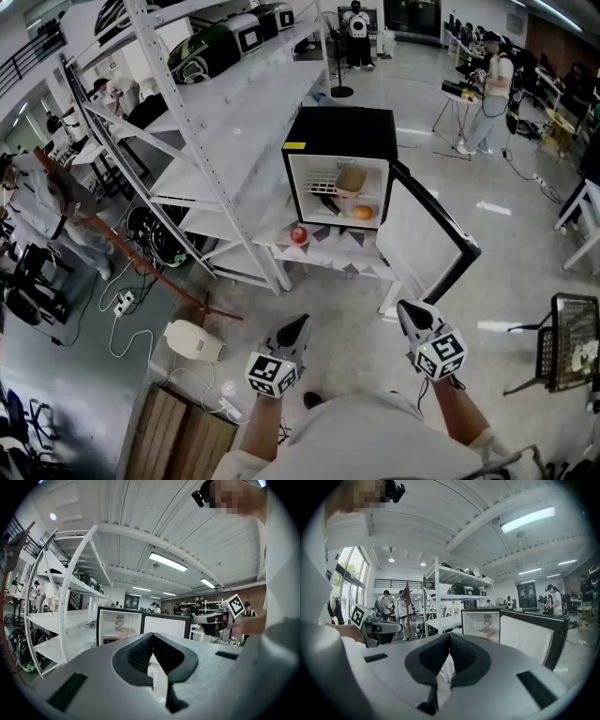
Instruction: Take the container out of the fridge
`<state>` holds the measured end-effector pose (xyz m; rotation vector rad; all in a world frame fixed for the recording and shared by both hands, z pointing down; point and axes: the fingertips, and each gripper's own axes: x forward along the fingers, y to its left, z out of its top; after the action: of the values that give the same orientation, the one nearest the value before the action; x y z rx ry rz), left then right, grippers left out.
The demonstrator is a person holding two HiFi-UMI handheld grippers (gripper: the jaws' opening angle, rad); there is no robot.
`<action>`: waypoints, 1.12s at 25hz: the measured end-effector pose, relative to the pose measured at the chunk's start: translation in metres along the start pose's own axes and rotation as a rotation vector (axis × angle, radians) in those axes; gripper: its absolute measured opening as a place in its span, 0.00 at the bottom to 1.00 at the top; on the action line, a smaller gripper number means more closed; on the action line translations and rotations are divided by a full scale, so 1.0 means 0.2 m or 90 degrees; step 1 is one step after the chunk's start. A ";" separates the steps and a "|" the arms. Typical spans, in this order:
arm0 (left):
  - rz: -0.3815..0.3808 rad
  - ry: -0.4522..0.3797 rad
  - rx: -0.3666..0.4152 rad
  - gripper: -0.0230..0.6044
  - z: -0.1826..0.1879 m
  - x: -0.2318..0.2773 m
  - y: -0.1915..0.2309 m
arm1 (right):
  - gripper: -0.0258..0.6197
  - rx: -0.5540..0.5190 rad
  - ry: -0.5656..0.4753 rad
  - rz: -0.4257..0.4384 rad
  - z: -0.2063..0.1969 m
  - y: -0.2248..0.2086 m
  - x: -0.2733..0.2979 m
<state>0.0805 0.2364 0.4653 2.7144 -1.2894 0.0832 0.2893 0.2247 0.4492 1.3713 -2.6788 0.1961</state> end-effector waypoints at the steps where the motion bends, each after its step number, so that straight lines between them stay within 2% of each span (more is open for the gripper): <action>1: -0.001 0.000 -0.001 0.04 0.00 0.00 0.00 | 0.05 -0.002 0.001 -0.001 0.00 0.00 0.00; 17: -0.016 -0.006 -0.009 0.04 -0.02 -0.08 0.05 | 0.05 -0.004 0.006 -0.017 -0.01 0.12 0.05; 28: -0.036 0.013 -0.012 0.04 -0.07 -0.21 0.24 | 0.05 0.003 0.025 -0.035 -0.06 0.30 0.22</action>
<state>0.0165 0.2417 0.4796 2.7247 -1.2021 0.0918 0.2148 0.2262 0.4641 1.4264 -2.6067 0.2226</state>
